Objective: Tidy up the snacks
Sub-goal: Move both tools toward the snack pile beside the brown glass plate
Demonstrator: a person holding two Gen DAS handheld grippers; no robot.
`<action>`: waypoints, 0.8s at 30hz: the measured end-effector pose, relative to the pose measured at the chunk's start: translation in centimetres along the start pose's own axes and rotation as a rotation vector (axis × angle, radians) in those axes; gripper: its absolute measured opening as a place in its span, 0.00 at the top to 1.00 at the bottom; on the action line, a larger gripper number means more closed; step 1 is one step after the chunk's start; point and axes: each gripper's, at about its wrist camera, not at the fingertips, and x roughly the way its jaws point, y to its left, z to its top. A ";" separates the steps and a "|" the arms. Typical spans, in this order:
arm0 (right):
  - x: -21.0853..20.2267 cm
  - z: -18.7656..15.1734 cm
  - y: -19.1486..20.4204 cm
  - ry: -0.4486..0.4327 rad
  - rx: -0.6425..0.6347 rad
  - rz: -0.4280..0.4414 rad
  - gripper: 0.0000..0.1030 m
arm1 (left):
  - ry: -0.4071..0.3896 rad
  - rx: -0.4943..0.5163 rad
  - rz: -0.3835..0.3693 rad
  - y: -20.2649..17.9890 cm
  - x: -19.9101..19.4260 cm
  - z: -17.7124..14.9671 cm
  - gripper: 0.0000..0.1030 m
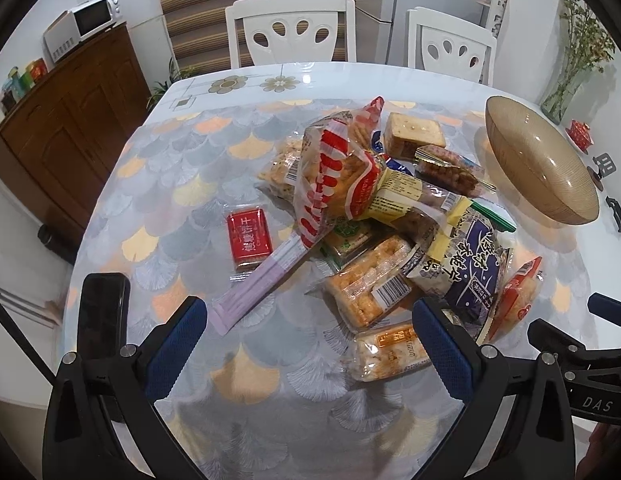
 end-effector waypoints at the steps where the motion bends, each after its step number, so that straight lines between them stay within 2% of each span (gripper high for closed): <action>1: 0.0 0.0 0.0 0.000 0.000 -0.001 0.00 | 0.002 -0.002 0.001 0.0 0.1 0.0 0.01; 24: 0.1 0.0 -0.3 0.008 -0.041 0.013 0.00 | 0.016 -0.030 0.004 -0.9 -0.2 -0.7 0.01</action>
